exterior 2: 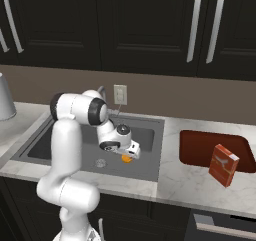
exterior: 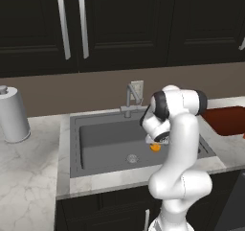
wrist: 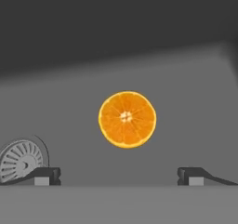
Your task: Pick up all produce items and place them in the sink. Turn on the sink faucet to wash them. Then turn the sink off and put them in the tray.
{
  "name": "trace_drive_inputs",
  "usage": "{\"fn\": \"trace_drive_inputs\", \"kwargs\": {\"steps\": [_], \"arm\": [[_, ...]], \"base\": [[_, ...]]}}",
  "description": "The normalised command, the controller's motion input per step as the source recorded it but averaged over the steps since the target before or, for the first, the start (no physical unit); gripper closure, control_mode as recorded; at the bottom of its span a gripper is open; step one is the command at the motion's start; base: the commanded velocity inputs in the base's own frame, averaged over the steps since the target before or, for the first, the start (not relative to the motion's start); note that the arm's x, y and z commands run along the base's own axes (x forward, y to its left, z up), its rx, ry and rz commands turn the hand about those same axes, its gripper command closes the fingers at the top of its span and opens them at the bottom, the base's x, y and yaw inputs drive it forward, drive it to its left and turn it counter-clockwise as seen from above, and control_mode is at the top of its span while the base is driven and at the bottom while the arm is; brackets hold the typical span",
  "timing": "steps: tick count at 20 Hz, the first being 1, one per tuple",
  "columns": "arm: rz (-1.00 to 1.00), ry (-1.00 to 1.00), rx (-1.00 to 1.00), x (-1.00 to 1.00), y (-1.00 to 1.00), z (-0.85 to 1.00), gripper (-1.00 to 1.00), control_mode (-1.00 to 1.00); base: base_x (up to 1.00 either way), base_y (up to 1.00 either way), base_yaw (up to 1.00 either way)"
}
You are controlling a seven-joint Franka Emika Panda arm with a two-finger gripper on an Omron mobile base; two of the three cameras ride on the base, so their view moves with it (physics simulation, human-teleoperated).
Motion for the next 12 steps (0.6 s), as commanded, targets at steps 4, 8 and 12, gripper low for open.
{"fn": "trace_drive_inputs", "kwargs": {"steps": [4,8,12], "arm": [[0.00,-0.01,-0.01,0.00,0.00,-0.15,-1.00,-1.00],[0.00,-0.01,0.00,0.00,0.00,-0.08,-1.00,-1.00],[0.00,-0.02,0.00,0.00,0.00,-0.02,-1.00,-1.00]], "base": [[0.00,0.00,0.00],[0.00,0.00,0.00],[0.00,0.00,0.00]]}}
